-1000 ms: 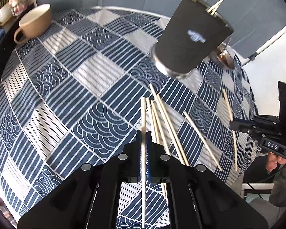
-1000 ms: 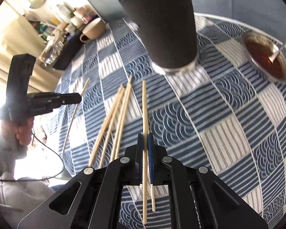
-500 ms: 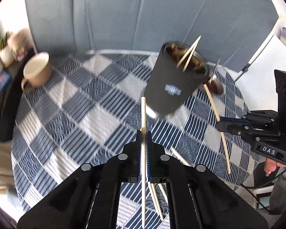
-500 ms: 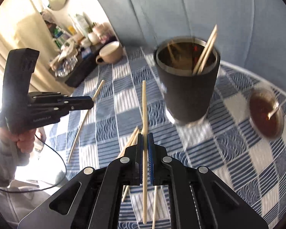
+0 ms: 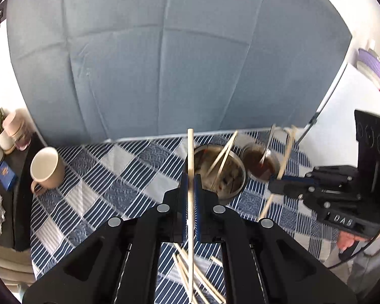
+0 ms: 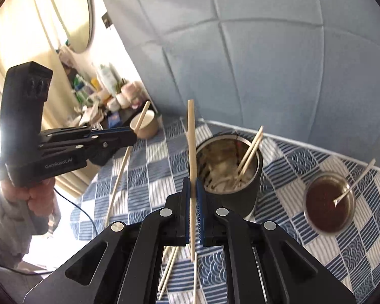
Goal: Organize utensils
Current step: 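Carry both chopsticks over the black holder, drop them in, open both tools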
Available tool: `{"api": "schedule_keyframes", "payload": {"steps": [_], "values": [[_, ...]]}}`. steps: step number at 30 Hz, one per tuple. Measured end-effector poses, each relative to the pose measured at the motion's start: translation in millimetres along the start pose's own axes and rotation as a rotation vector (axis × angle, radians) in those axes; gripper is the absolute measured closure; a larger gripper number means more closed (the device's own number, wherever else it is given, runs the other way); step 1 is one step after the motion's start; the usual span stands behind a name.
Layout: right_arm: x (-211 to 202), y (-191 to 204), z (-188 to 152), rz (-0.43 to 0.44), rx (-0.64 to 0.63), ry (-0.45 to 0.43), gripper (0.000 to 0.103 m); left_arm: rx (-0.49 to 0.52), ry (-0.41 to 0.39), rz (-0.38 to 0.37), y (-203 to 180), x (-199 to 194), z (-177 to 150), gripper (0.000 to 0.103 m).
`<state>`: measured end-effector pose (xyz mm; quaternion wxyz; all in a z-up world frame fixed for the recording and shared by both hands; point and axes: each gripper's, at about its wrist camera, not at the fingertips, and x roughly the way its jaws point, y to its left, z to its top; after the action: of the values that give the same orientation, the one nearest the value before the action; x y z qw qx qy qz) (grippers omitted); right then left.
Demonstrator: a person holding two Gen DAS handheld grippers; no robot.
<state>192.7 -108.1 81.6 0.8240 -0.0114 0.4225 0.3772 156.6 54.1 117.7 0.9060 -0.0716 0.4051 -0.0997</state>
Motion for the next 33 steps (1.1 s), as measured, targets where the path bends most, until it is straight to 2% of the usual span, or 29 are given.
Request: {"api": "schedule_keyframes", "payload": {"steps": [10, 17, 22, 25, 28, 33], "values": [[-9.8, -14.5, 48.6, 0.005, -0.020, -0.083, 0.098, 0.008, -0.110, -0.055, -12.5, 5.0, 39.7, 0.098], [-12.9, -29.4, 77.2, 0.000, -0.018, -0.114, 0.098, -0.008, -0.173, -0.088, -13.9, 21.9, 69.2, 0.098], [0.9, -42.8, 81.4, -0.004, 0.009, -0.092, 0.098, -0.042, -0.241, -0.122, -10.1, 40.0, 81.0, 0.098], [16.8, -51.4, 75.2, -0.006, 0.021, -0.044, 0.098, -0.033, -0.292, -0.084, -11.5, 50.2, 79.7, 0.098], [30.8, -58.3, 67.9, -0.017, 0.030, -0.005, 0.098, -0.042, -0.276, -0.115, -11.0, 63.3, 77.0, 0.098], [44.8, -66.3, 56.1, -0.006, 0.054, 0.026, 0.098, -0.024, -0.214, -0.078, -10.7, 92.2, 61.9, 0.098]]}}
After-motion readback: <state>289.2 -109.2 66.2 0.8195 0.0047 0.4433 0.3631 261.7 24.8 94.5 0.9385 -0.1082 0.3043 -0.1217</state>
